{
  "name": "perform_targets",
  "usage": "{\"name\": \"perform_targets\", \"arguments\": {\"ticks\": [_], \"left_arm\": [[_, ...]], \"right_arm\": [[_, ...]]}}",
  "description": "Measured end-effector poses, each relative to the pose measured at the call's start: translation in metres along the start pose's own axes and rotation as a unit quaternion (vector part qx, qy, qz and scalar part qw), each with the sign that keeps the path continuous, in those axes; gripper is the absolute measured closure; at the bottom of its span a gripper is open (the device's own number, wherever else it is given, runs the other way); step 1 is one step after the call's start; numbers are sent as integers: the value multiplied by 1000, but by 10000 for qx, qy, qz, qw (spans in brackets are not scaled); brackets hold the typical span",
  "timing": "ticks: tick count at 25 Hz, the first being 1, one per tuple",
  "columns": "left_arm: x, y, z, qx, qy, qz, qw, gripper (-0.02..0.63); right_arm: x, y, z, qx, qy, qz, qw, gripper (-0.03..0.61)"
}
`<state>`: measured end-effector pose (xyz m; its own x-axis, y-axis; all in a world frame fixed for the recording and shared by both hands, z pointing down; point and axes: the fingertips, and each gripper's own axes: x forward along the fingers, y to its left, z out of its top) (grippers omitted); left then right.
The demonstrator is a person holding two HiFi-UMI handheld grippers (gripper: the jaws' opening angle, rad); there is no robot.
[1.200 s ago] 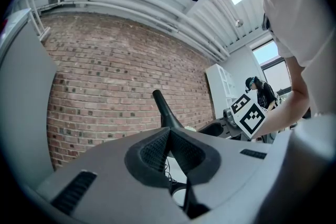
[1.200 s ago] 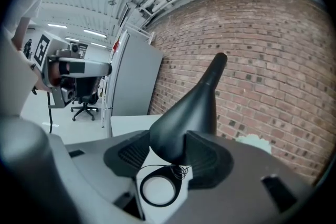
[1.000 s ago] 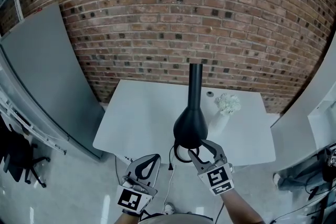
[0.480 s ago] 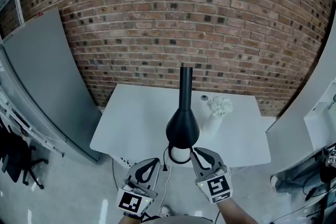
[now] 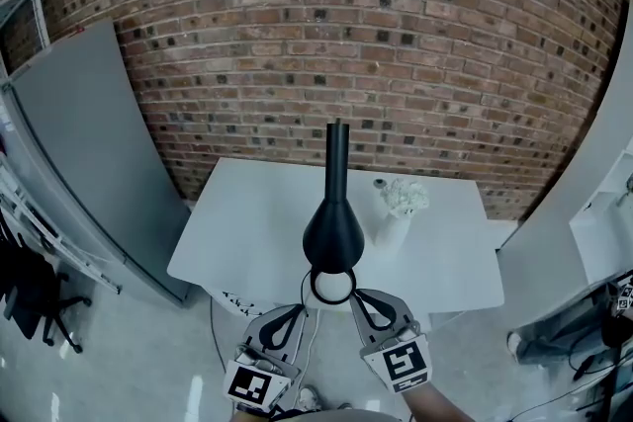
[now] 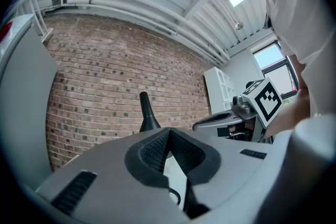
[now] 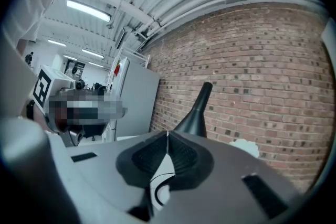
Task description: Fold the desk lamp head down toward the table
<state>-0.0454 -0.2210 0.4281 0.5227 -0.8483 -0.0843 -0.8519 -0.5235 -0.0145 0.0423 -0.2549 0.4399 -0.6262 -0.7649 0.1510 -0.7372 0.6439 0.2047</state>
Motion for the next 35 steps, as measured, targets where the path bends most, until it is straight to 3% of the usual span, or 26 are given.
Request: {"name": "perform_targets", "arguments": {"ticks": [7, 17, 35], "left_arm": [[-3, -8, -1, 45, 42, 126, 9999, 606], [0, -23, -5, 156, 160, -2, 9998, 606], [14, -18, -7, 64, 167, 93, 9998, 606]], "right_arm": [[-13, -2, -2, 198, -23, 100, 9998, 560], [-14, 2, 10, 920, -327, 470, 9941, 561], [-15, 1, 12, 917, -245, 690, 9931, 561]]}}
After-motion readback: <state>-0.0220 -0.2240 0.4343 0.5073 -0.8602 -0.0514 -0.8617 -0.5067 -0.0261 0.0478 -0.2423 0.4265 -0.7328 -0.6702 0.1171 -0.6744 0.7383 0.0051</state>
